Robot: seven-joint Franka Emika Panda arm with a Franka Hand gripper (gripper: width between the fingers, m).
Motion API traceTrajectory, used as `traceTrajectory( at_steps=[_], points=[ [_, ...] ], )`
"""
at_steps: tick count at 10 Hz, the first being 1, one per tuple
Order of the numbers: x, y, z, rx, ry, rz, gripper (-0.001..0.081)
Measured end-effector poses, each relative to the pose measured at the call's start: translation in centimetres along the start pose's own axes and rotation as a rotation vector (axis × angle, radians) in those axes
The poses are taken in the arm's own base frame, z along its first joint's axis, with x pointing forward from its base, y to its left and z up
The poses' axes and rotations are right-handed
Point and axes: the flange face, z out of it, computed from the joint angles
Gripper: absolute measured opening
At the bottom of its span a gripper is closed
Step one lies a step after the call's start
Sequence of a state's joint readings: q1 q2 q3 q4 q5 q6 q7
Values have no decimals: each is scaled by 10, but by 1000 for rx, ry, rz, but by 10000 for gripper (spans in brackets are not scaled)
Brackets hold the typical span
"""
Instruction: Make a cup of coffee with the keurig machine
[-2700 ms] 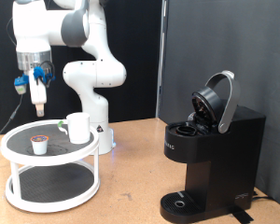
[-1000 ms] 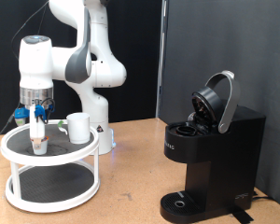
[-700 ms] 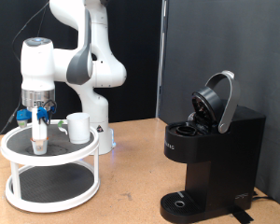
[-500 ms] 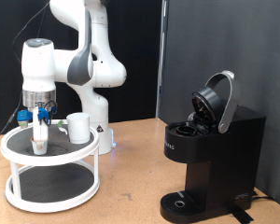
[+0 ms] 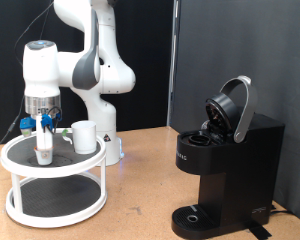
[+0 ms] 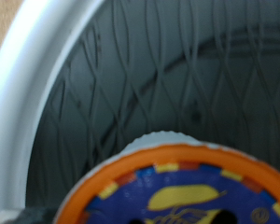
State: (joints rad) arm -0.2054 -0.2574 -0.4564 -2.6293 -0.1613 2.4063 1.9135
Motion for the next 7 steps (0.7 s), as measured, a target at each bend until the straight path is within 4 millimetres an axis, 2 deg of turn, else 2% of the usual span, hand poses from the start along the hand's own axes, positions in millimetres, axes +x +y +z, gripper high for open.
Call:
traceTrajectory(
  at_steps=[2,5,7],
  points=[
    [2,3,-22,-55,-42,-11,393],
    [7,3,-60,8,-50,-27,393],
    [5,5,-57,-23,-81,-6,393]
  ],
)
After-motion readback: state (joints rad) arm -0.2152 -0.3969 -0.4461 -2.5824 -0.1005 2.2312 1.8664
